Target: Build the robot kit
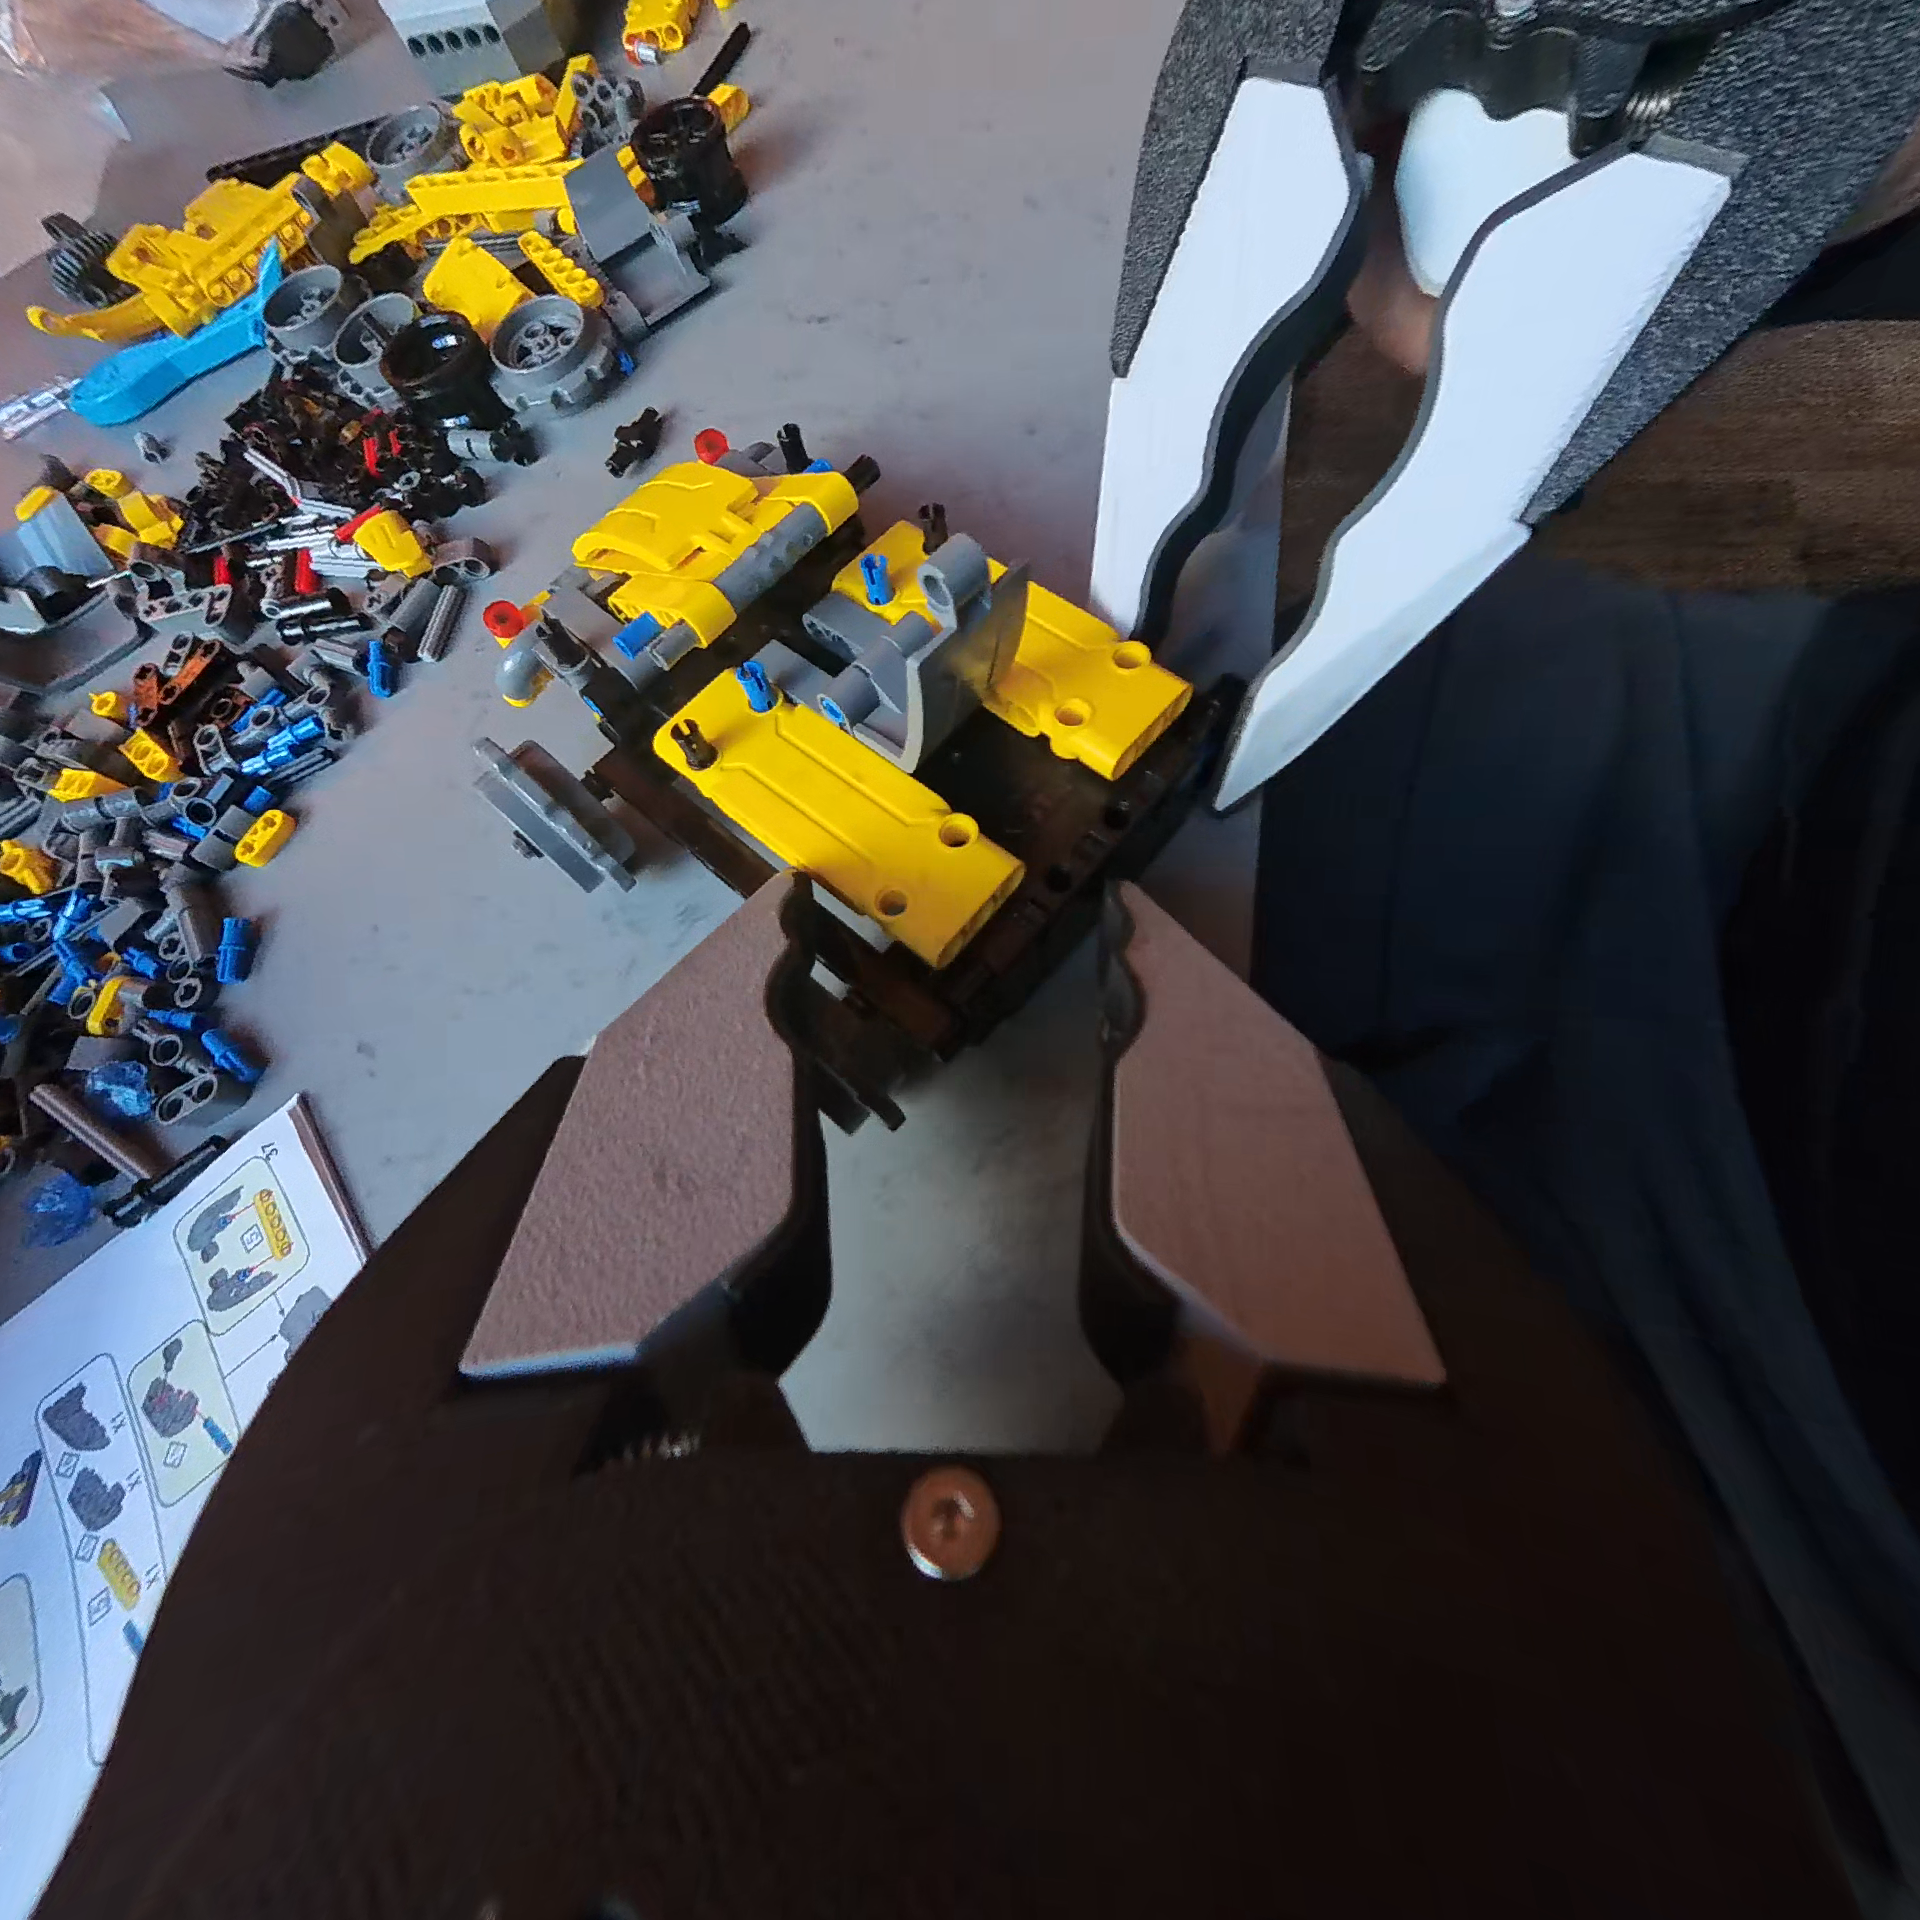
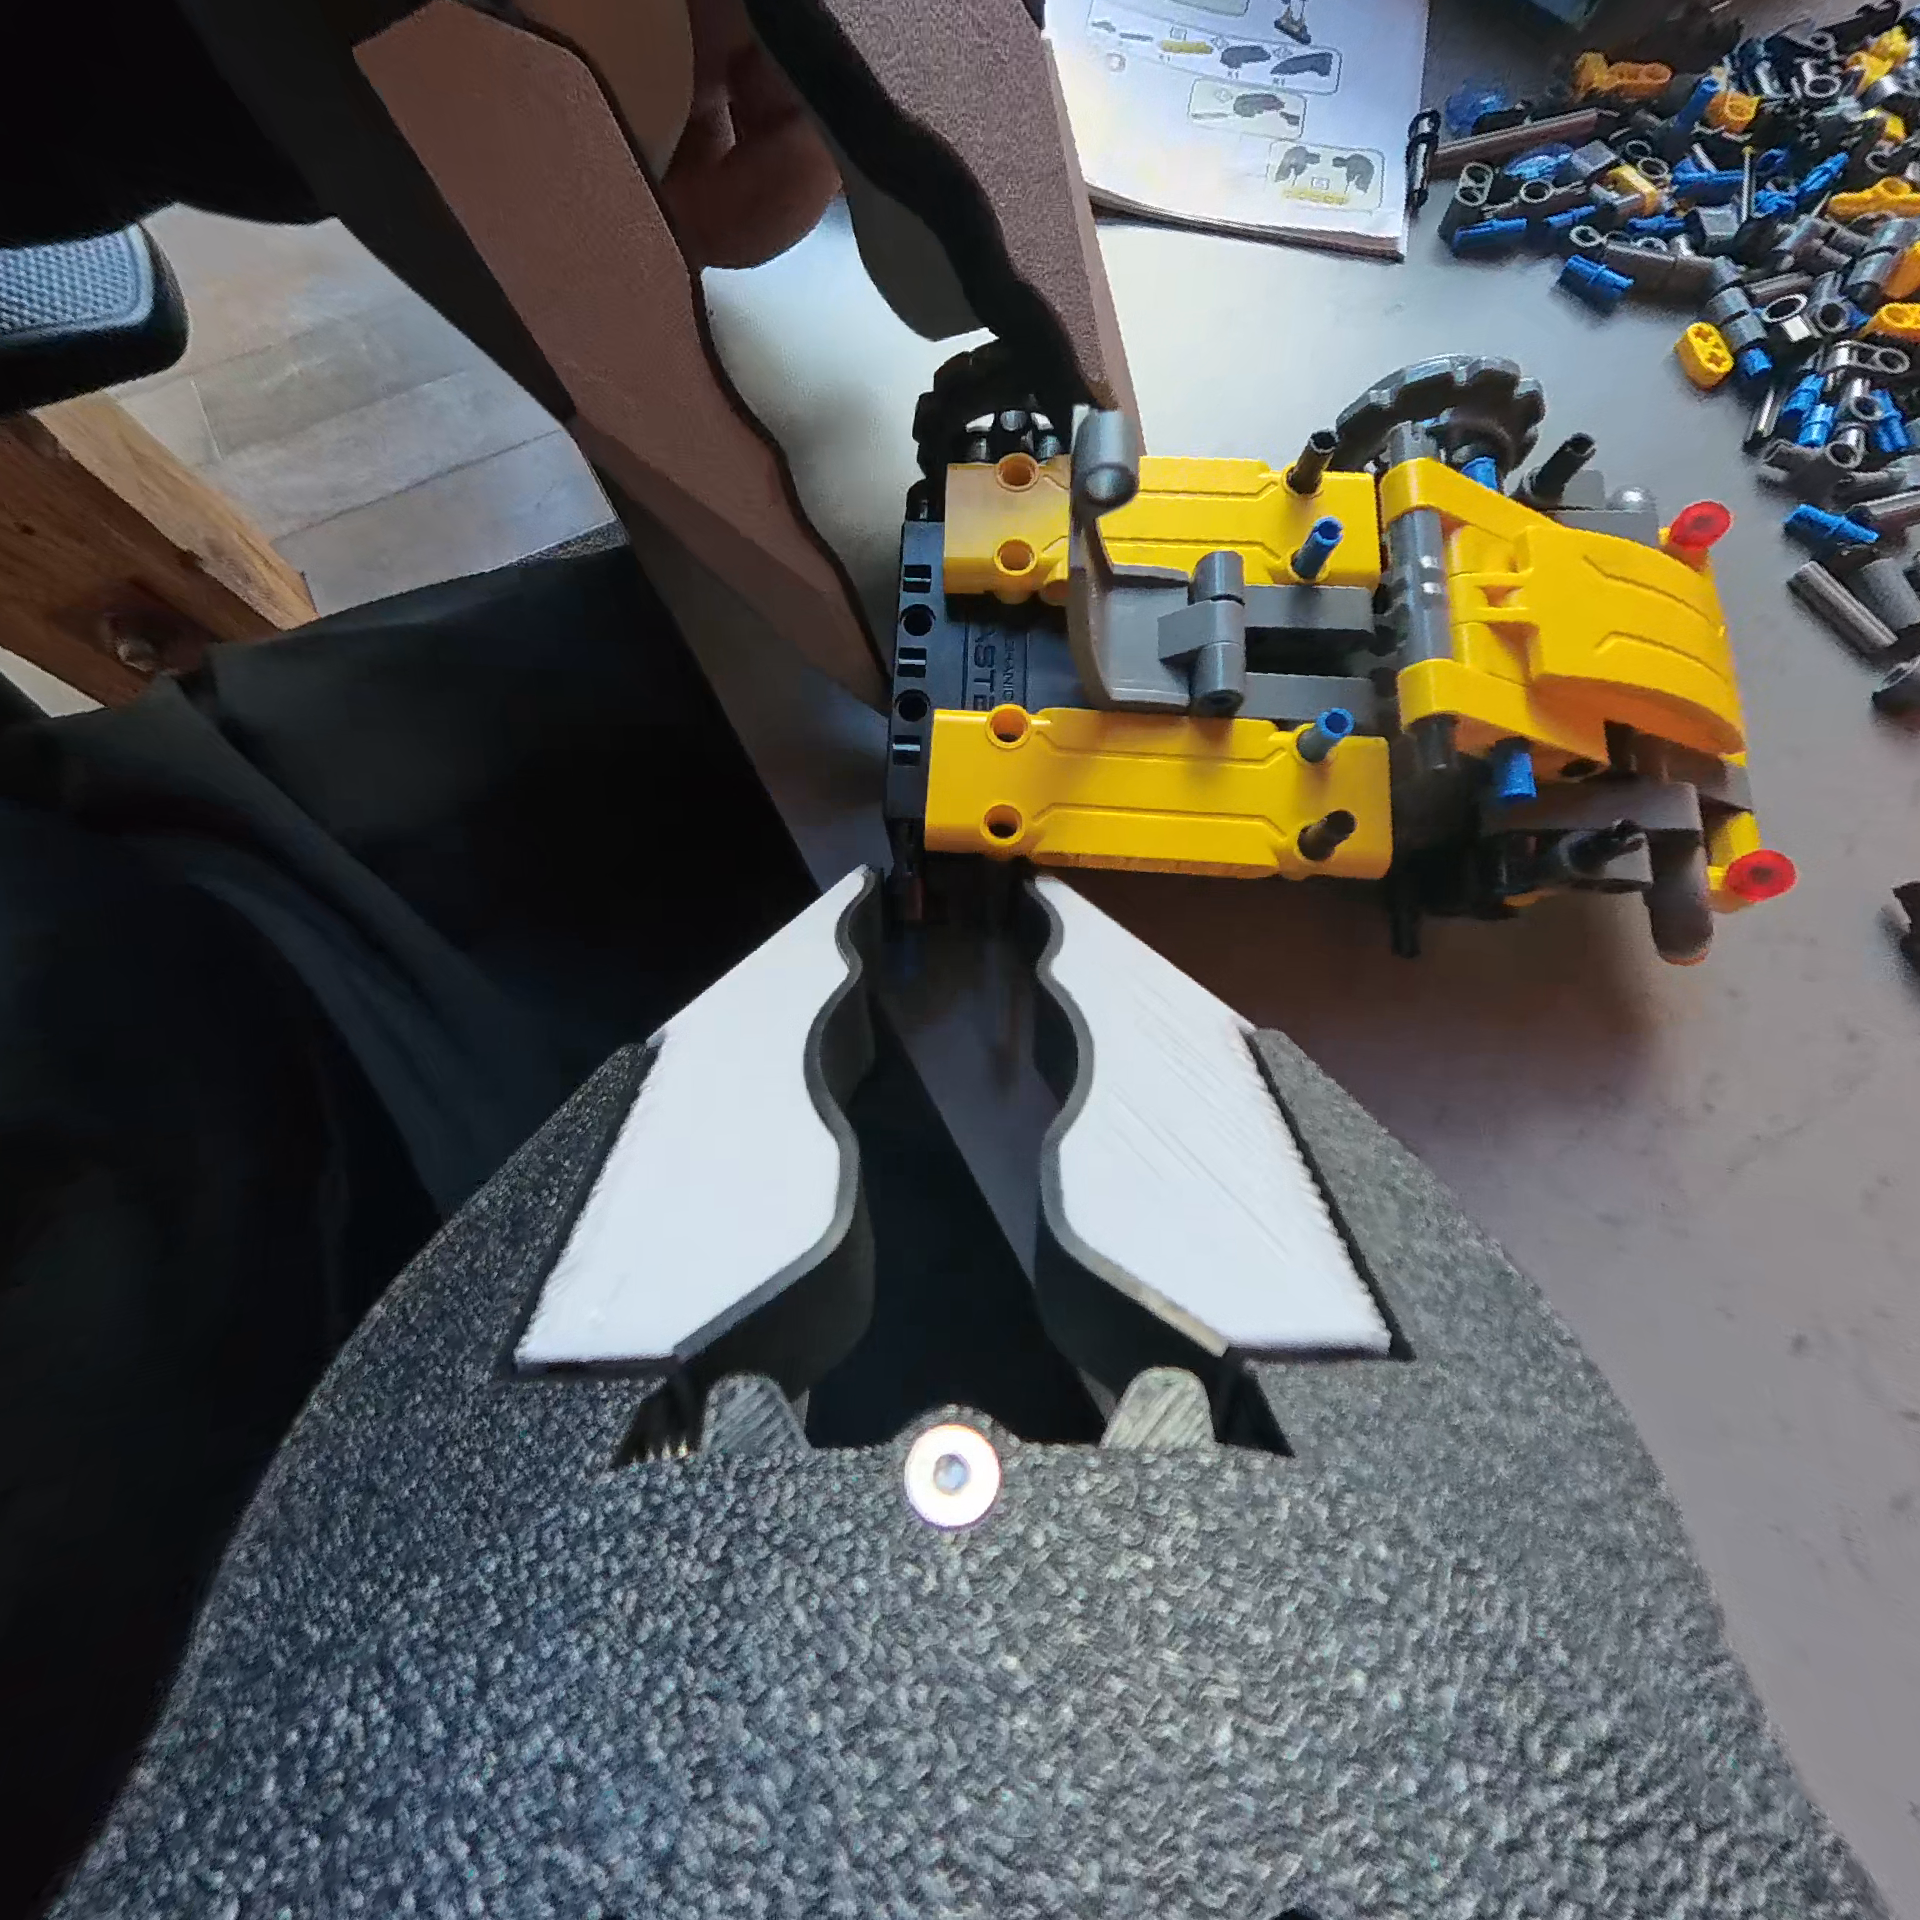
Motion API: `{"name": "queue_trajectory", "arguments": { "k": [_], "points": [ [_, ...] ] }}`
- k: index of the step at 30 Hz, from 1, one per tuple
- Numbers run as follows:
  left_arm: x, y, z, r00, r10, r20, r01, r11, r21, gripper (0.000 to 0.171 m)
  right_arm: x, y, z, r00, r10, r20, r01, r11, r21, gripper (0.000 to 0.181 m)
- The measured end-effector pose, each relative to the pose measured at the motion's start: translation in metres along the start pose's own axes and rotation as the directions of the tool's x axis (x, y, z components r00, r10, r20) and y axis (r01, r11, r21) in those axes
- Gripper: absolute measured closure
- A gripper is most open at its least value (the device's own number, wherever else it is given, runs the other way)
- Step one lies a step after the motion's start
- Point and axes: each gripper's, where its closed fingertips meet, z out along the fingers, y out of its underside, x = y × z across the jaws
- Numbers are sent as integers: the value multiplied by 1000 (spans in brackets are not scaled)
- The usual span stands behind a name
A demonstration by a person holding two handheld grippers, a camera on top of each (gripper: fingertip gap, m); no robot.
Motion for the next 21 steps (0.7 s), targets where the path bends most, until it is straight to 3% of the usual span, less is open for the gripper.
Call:
{"name": "queue_trajectory", "arguments": {
  "k": [9, 16, 21],
  "points": [
    [0, -1, 1, 999, -17, 34, 17, 1000, -4, 119, 2, 1, 0, 1000, 10, 8, -10, 1000, 25, 155],
    [-1, -1, 2, 998, -14, 54, 15, 1000, -9, 119, 7, 8, -20, 997, -13, -77, 16, 999, 39, 142],
    [-1, -1, 2, 998, -17, 53, 18, 1000, -9, 119, 0, 2, -34, 997, -21, -74, 29, 994, 105, 156]
  ]
}}
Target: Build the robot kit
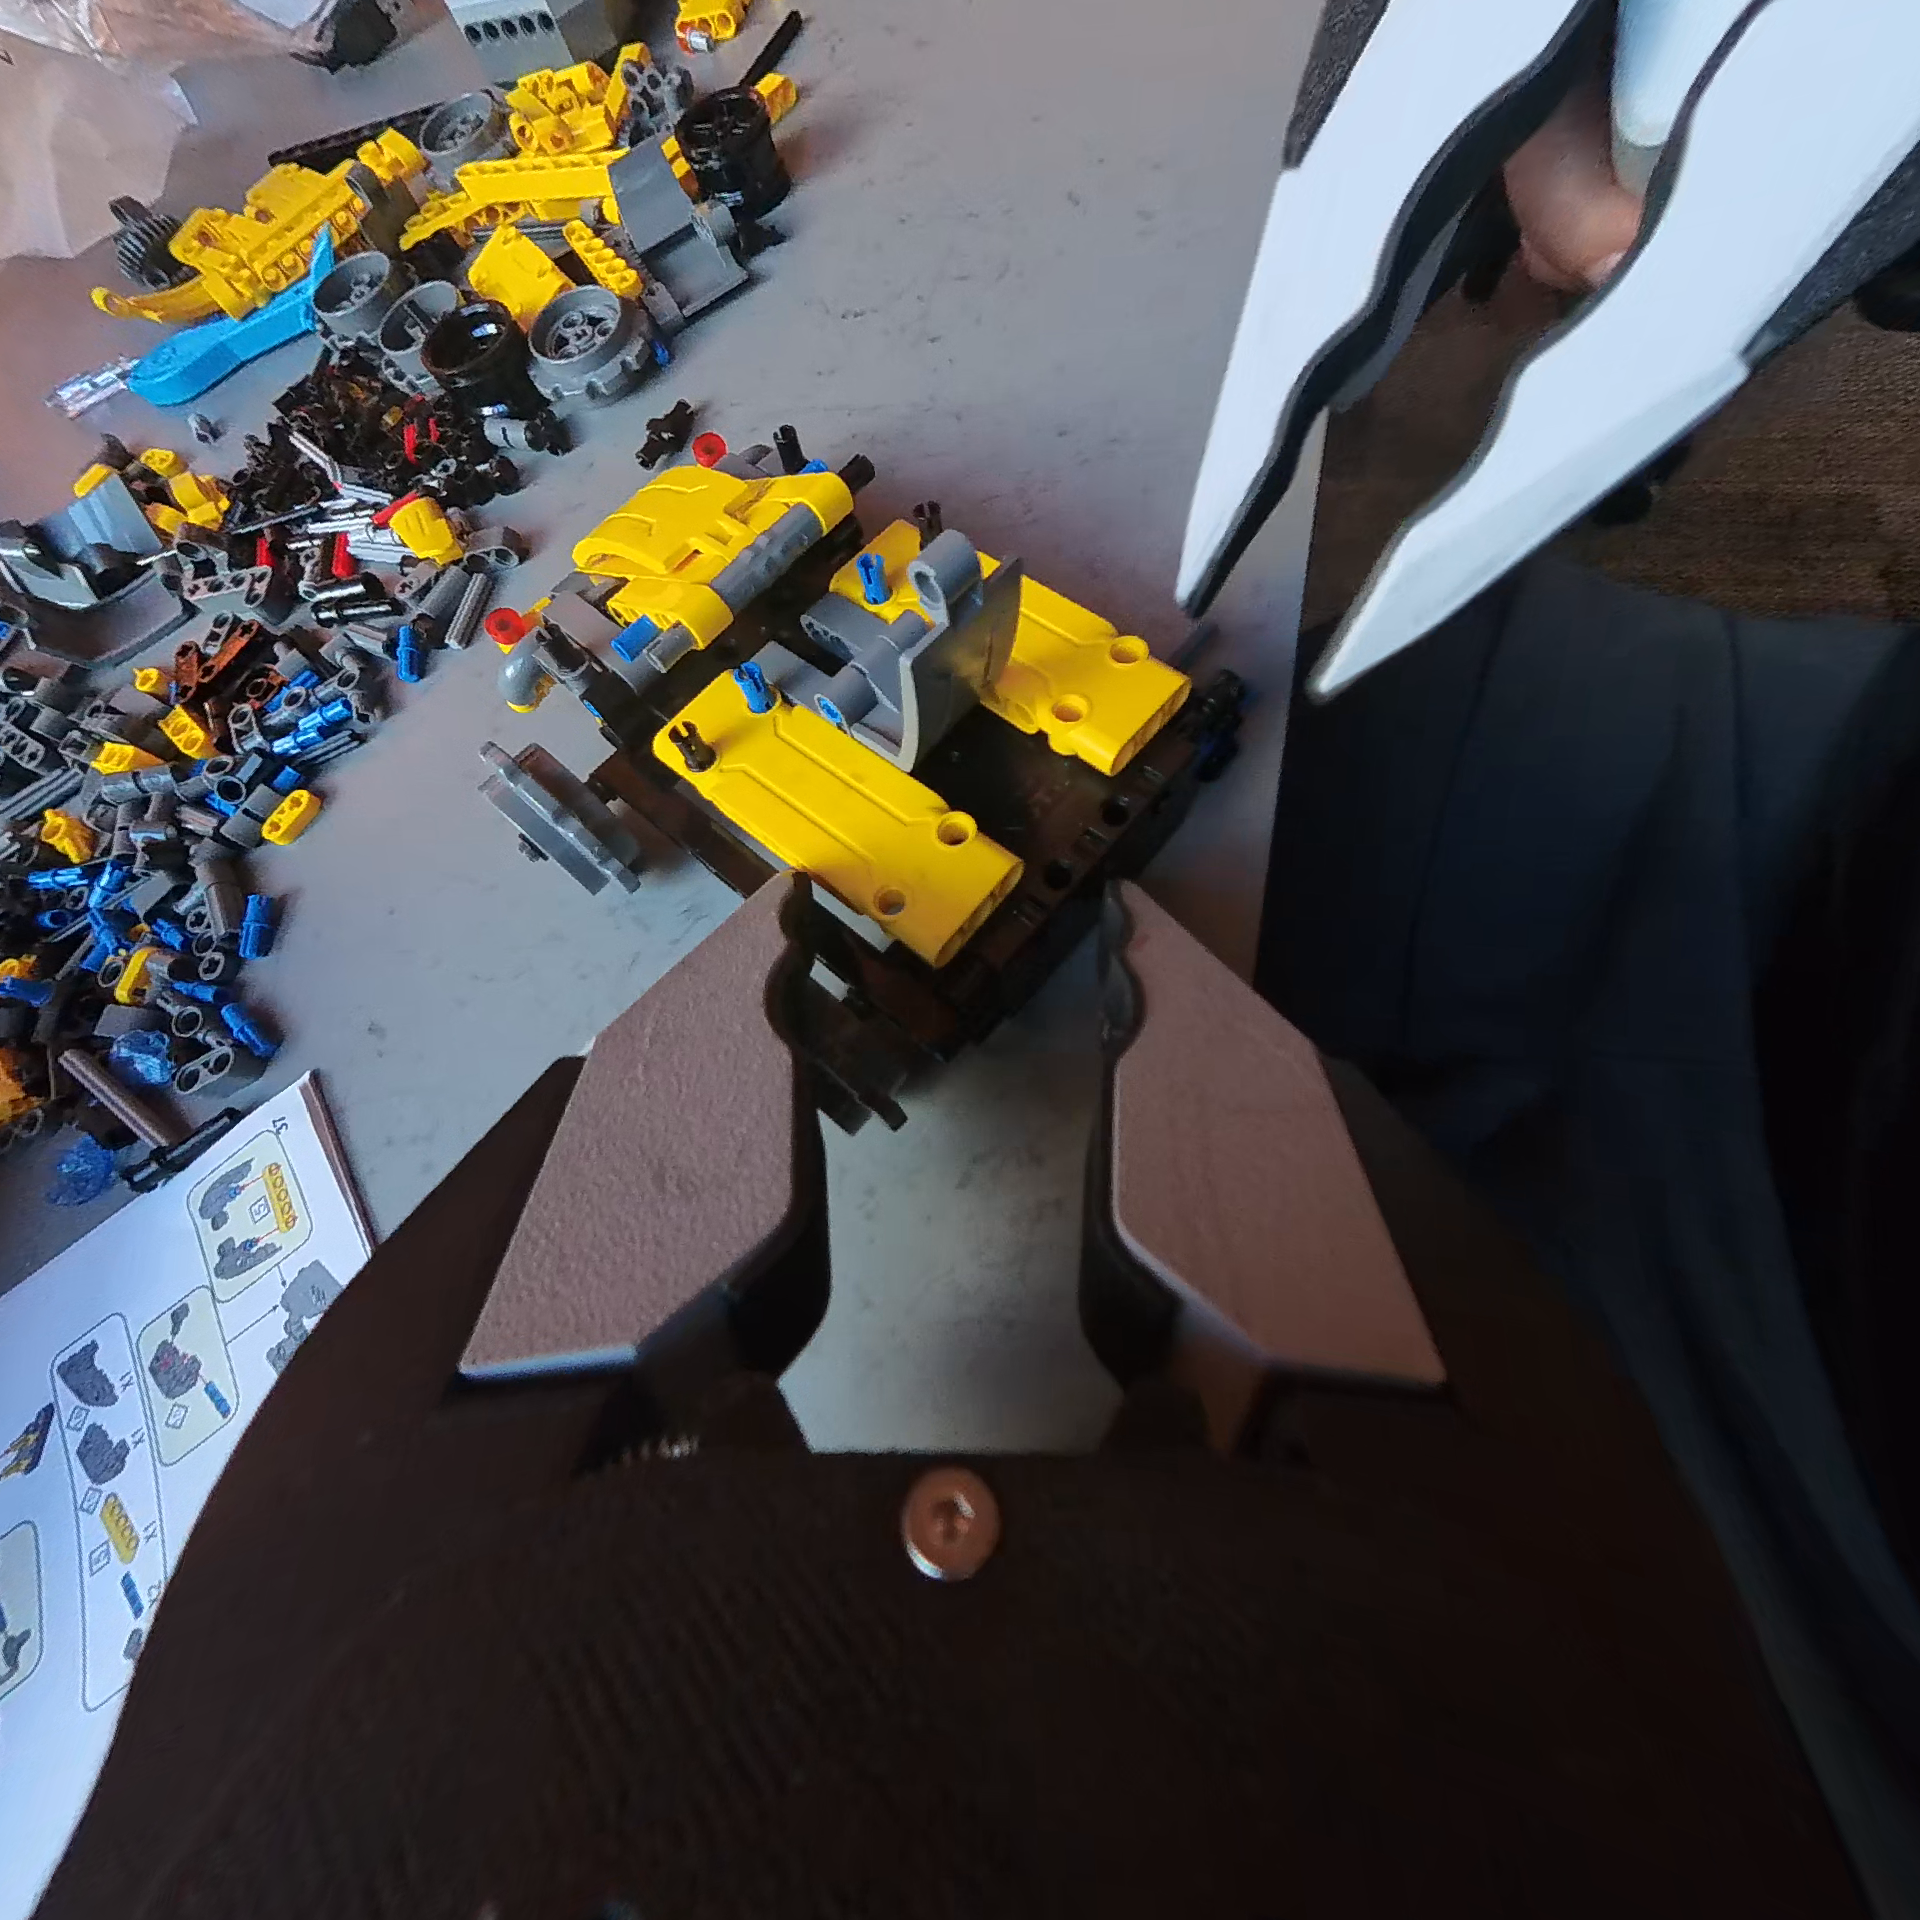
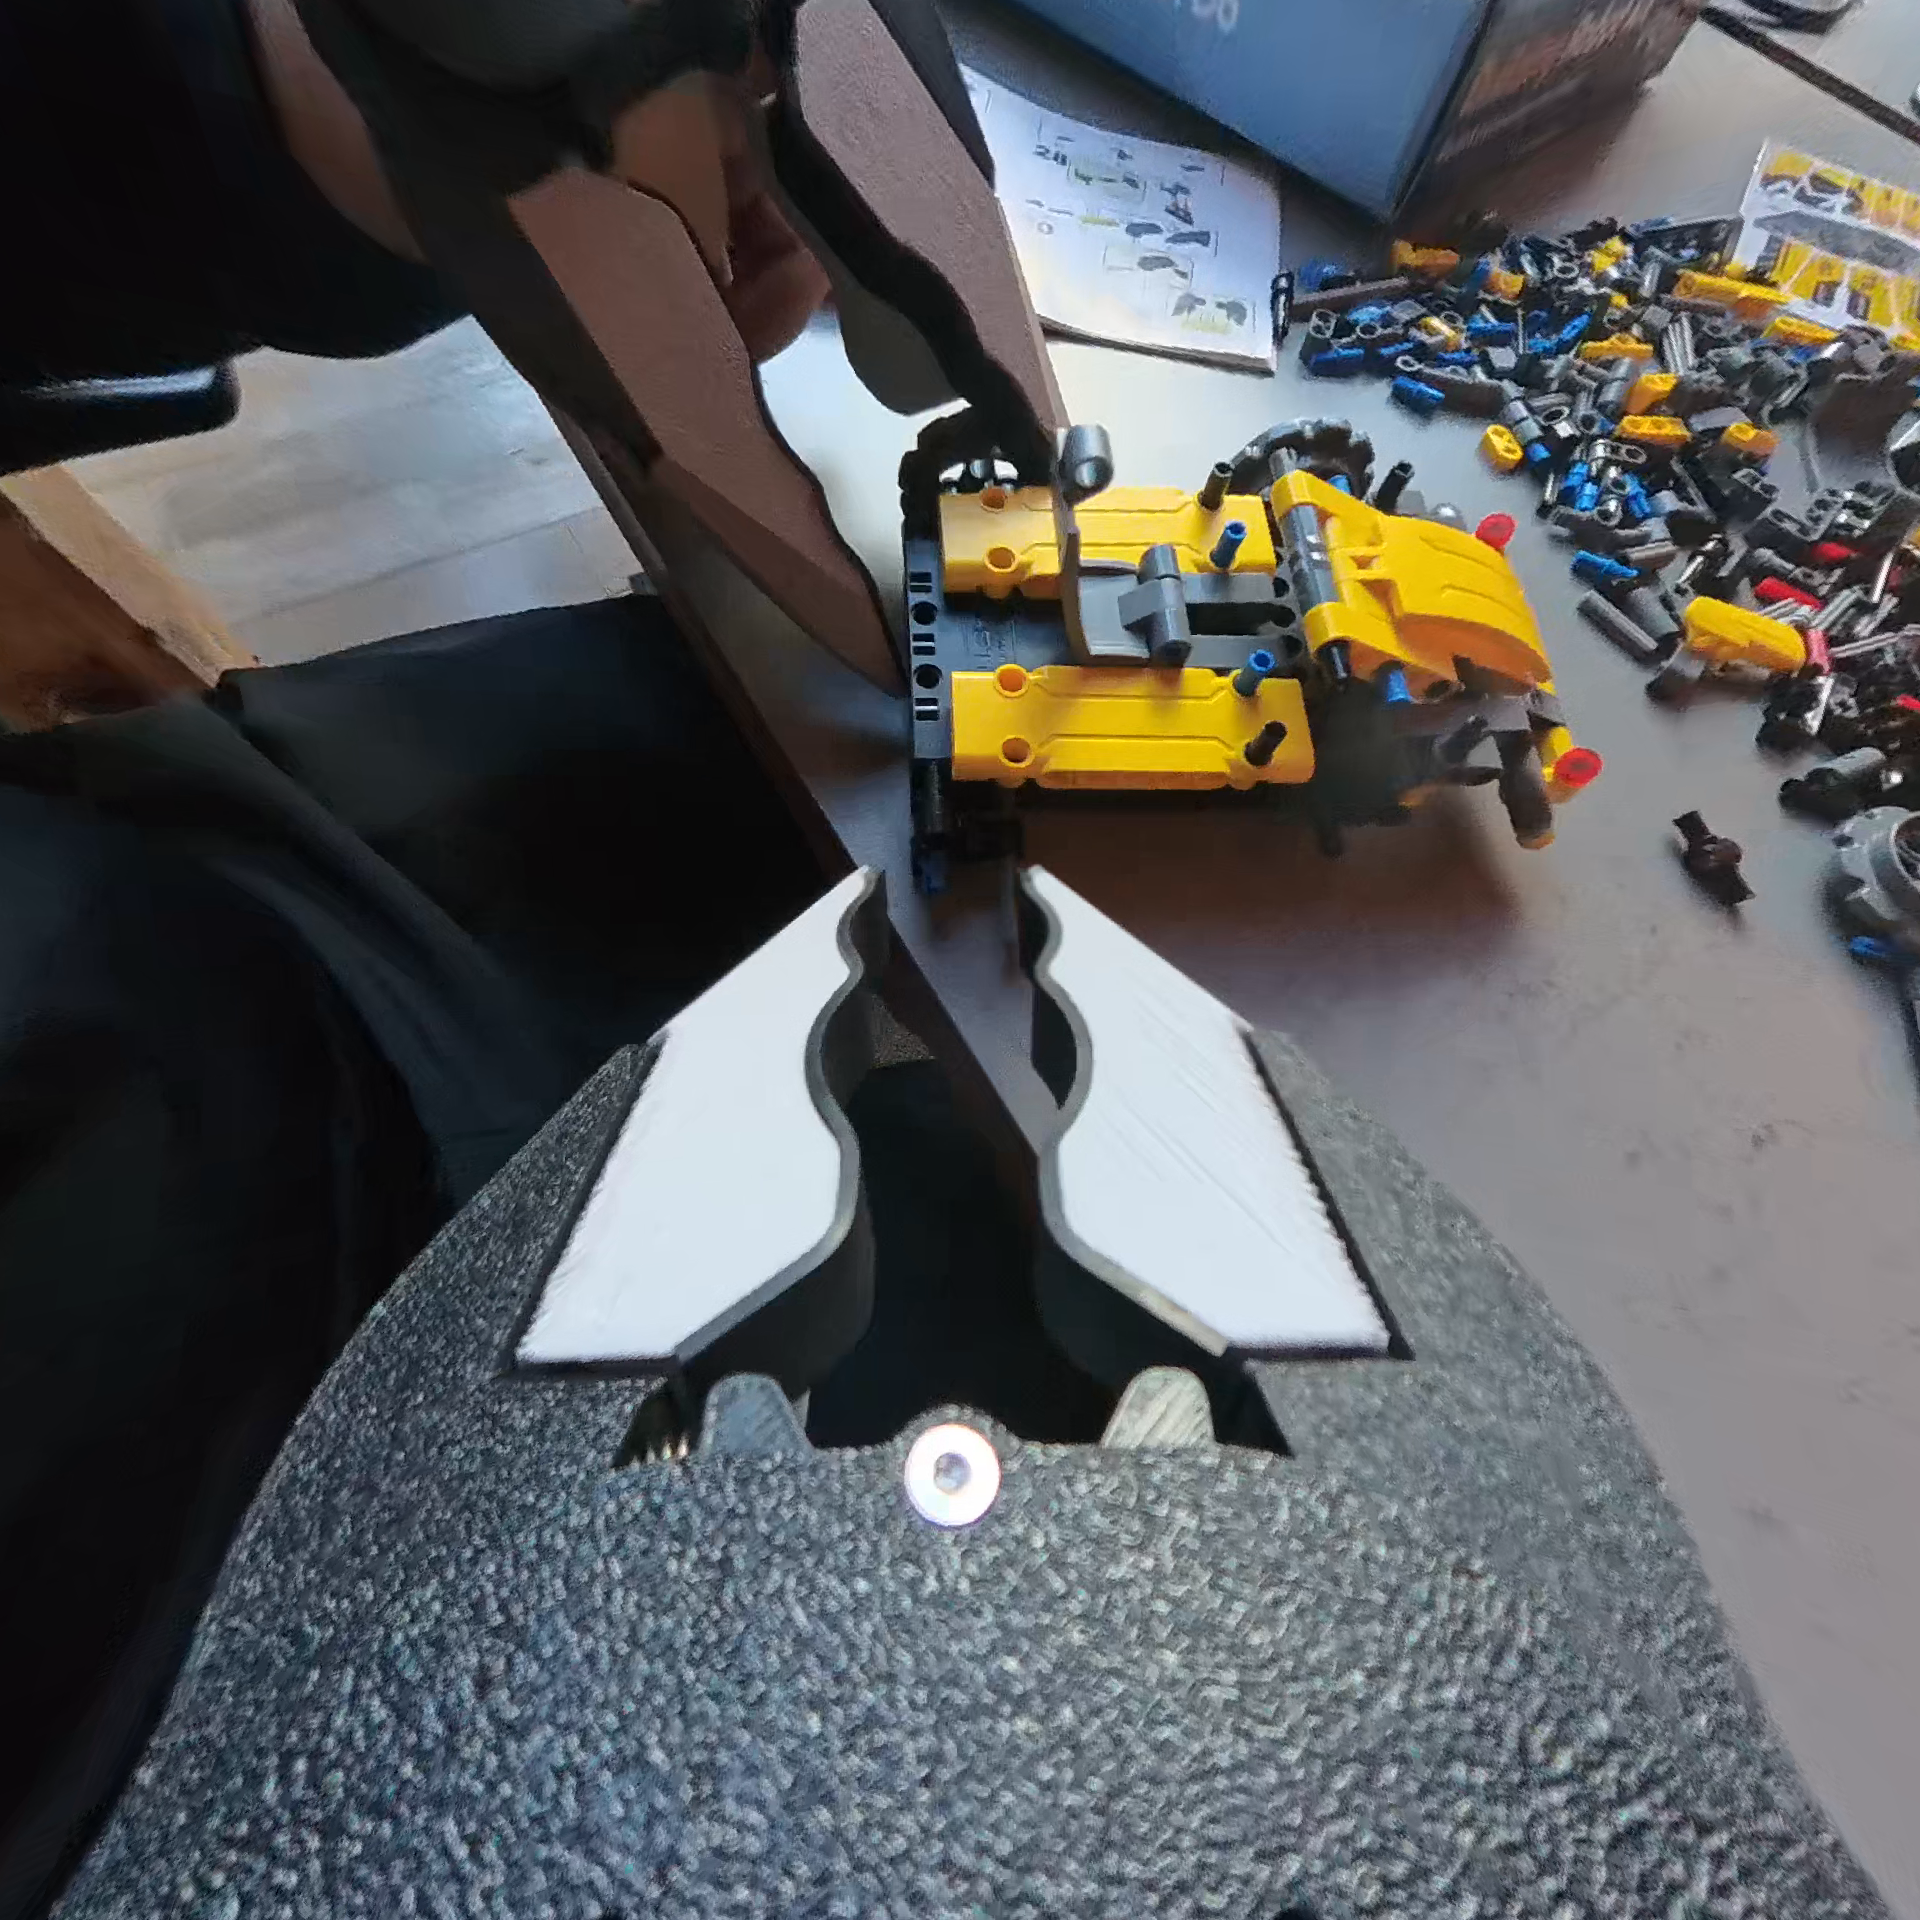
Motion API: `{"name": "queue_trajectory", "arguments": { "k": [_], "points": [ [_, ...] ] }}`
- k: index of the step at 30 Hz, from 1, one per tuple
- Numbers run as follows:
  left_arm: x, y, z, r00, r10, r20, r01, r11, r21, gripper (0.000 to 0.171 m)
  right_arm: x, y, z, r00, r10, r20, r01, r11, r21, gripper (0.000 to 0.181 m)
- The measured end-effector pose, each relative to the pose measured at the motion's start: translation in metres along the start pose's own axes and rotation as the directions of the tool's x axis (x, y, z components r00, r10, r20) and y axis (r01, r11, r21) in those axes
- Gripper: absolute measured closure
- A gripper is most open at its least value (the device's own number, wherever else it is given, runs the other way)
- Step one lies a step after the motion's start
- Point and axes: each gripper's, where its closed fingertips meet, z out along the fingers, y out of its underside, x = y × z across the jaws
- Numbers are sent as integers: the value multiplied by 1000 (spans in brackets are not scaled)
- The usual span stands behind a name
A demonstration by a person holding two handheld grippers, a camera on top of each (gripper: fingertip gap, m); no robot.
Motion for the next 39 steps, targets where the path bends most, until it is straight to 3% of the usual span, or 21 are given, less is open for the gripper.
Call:
{"name": "queue_trajectory", "arguments": {
  "k": [4, 13, 29, 39],
  "points": [
    [0, 0, 0, 1000, 8, 13, -8, 1000, -4, 119, -6, -3, 11, 999, -3, 32, 3, 1000, -3, 155],
    [1, 0, 1, 1000, 16, 19, -16, 1000, -4, 119, -2, -1, 14, 999, -10, 40, 9, 1000, 7, 173],
    [0, 0, 1, 1000, 5, 18, -5, 1000, -3, 120, 1, -2, 19, 999, -48, -5, 48, 998, -38, 168],
    [0, 0, 1, 1000, 4, 17, -4, 1000, -3, 120, 1, -2, 19, 1000, 2, 27, -2, 1000, -22, 168]
  ]
}}
